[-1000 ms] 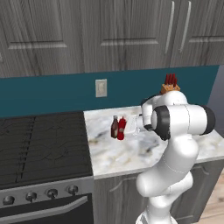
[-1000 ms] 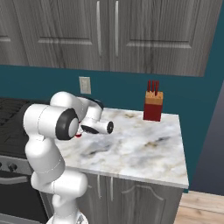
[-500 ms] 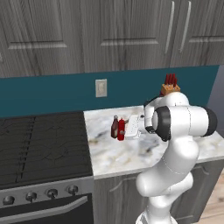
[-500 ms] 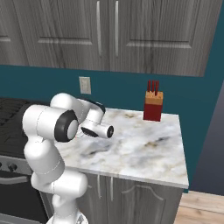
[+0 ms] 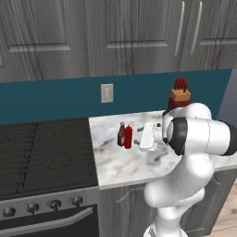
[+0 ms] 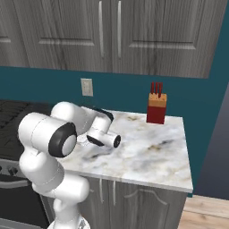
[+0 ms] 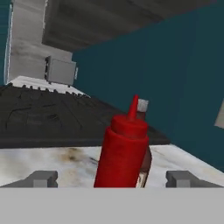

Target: Take 2 condiments from the cabinet and move them on the counter near the stove.Make sure the condiments are lined up with each other, next to each other.

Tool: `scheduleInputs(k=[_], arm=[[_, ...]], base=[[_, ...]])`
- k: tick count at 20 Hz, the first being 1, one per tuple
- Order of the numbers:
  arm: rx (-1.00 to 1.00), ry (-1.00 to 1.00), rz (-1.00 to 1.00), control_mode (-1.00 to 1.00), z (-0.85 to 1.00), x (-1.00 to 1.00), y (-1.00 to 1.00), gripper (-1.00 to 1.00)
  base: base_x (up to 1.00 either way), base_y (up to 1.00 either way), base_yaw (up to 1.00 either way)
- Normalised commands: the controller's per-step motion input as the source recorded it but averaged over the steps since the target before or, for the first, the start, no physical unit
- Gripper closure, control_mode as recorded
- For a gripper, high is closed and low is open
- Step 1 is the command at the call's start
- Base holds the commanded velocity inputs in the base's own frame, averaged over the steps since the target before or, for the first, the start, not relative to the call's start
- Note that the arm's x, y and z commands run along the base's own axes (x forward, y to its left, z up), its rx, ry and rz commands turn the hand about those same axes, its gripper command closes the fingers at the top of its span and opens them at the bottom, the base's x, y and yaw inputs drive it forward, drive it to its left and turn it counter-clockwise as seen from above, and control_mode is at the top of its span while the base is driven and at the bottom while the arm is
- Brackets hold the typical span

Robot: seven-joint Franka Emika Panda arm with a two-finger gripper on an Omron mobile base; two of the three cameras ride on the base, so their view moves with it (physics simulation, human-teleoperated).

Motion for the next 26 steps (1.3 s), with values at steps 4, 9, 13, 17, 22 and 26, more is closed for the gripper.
scheduleInputs(k=[4,9,13,17,22,26], arm=[[0.00,-0.08,0.00,-1.00,0.63,-0.73,-0.37,-1.00],[-0.01,-0.02,0.00,-1.00,0.99,-0.70,-0.11,-1.00],[-0.06,0.00,0.00,-1.00,1.00,-0.62,-0.04,-1.00],[-0.13,0.01,0.00,-1.00,0.91,-0.59,-0.05,-1.00],[-0.17,0.05,0.00,-1.00,0.56,-0.60,0.00,-1.00],[-0.20,0.12,-0.01,-1.00,0.22,-0.60,0.00,-1.00]], base=[[0.00,0.00,0.00],[0.00,0.00,0.00],[0.00,0.00,0.00],[0.00,0.00,0.00],[0.00,0.00,0.00],[0.00,0.00,0.00]])
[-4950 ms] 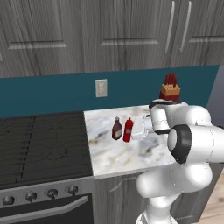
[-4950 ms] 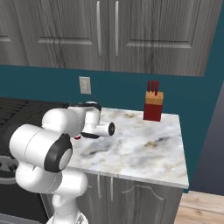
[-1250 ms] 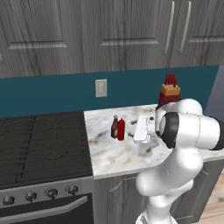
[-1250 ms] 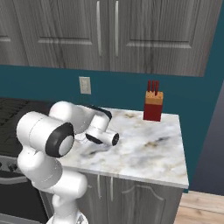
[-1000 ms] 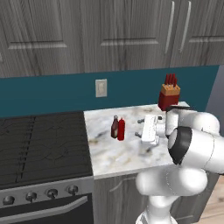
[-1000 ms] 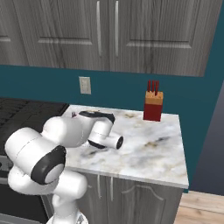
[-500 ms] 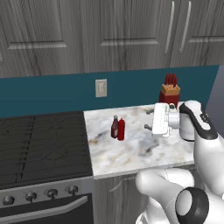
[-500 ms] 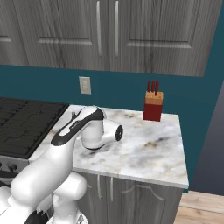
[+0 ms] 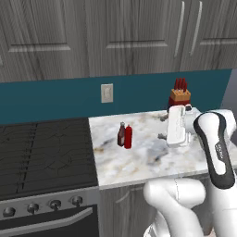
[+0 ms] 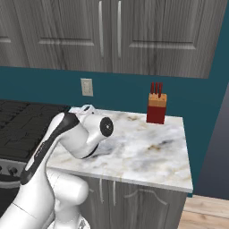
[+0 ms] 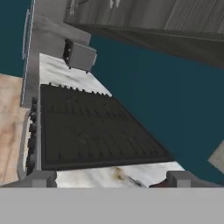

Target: Take 2 condiments from the cabinet and move them on the counter near the stove.Make sure the condiments are lined up with each other, next to each other.

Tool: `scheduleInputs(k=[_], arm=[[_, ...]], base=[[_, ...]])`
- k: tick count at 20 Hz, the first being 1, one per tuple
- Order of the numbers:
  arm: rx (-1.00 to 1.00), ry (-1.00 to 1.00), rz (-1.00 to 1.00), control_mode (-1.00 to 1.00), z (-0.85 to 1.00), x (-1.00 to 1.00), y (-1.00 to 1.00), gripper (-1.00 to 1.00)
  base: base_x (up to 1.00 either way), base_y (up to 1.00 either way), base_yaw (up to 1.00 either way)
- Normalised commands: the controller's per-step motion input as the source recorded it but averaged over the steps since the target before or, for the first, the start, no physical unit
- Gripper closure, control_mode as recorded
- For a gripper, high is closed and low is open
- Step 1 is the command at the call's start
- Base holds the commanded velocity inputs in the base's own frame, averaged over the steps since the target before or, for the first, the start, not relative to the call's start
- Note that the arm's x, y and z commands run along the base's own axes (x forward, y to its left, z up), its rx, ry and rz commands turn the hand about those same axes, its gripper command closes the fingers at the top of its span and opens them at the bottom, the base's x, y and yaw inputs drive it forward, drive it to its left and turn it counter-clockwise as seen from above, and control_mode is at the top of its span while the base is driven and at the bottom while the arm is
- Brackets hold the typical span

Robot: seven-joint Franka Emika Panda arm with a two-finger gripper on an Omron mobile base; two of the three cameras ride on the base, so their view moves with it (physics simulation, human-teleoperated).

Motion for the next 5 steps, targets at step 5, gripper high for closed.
scheduleInputs(k=[5], arm=[[-0.21,0.19,-0.03,-1.00,0.11,-0.45,0.00,-1.00]], base=[[0.00,0.00,0.00]])
